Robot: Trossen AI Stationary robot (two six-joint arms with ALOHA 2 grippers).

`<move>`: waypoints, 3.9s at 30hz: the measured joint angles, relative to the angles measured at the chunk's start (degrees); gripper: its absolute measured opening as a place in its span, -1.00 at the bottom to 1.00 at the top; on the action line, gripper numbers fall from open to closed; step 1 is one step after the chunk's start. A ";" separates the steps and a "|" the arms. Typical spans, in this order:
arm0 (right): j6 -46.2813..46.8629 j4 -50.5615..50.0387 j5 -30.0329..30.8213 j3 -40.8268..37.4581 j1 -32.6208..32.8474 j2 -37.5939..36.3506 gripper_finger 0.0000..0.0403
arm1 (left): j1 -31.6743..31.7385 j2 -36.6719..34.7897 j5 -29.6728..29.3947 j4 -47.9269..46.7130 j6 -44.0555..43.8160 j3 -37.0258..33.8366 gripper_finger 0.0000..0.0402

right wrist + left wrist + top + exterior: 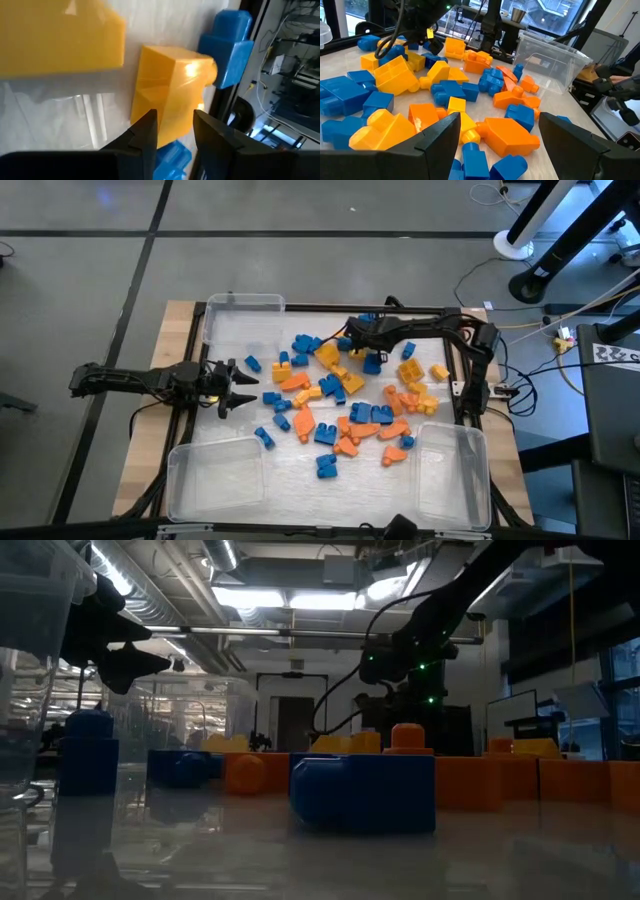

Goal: Sort blocks
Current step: Put the yellow game piece into the top transparent bin, then put the blue game piece into the bottom left transparent bin

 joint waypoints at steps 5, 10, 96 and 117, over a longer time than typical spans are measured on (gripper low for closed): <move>-0.34 1.89 -1.12 0.19 -1.40 1.24 -0.37 | 0.00 0.01 0.00 -0.01 -0.01 -0.01 0.30; -0.34 1.93 -1.24 0.26 -1.96 1.77 -0.51 | -0.02 -0.01 0.00 -0.01 -0.01 -0.01 0.30; -16.82 55.41 -37.79 28.06 10.20 15.52 -0.92 | -0.01 0.00 -0.42 0.23 0.43 -0.01 0.30; -13.67 48.83 -34.57 34.54 9.60 15.37 -0.21 | 0.00 0.01 -0.46 2.75 -3.75 -0.01 0.30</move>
